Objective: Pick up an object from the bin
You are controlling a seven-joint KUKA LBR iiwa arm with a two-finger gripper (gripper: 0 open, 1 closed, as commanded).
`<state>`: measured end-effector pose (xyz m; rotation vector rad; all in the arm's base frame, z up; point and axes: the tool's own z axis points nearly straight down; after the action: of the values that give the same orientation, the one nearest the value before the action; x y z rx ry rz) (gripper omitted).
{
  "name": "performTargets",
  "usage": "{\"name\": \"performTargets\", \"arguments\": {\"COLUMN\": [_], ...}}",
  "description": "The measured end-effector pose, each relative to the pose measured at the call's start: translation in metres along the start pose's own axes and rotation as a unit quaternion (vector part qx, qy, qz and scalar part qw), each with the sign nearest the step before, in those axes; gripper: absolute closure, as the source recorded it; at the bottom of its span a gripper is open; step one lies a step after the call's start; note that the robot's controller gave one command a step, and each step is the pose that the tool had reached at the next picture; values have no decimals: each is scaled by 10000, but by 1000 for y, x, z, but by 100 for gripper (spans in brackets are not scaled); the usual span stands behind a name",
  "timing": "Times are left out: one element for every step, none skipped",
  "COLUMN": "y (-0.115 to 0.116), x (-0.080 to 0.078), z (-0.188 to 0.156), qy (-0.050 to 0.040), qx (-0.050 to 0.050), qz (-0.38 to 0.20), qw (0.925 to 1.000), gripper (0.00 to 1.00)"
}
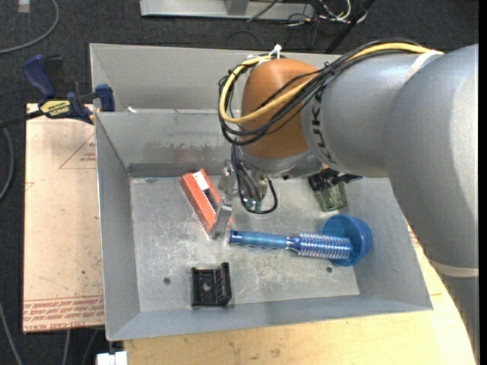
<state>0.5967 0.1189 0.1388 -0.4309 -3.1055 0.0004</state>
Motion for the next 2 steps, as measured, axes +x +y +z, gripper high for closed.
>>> {"name": "performTargets", "arguments": {"y": [-42,-91], "x": [8,-17], "z": [-5,51], "qy": [-40,-45], "qx": [-22,-20], "qz": [81,-154], "qw": [10000,9999], "gripper": [0,0]}}
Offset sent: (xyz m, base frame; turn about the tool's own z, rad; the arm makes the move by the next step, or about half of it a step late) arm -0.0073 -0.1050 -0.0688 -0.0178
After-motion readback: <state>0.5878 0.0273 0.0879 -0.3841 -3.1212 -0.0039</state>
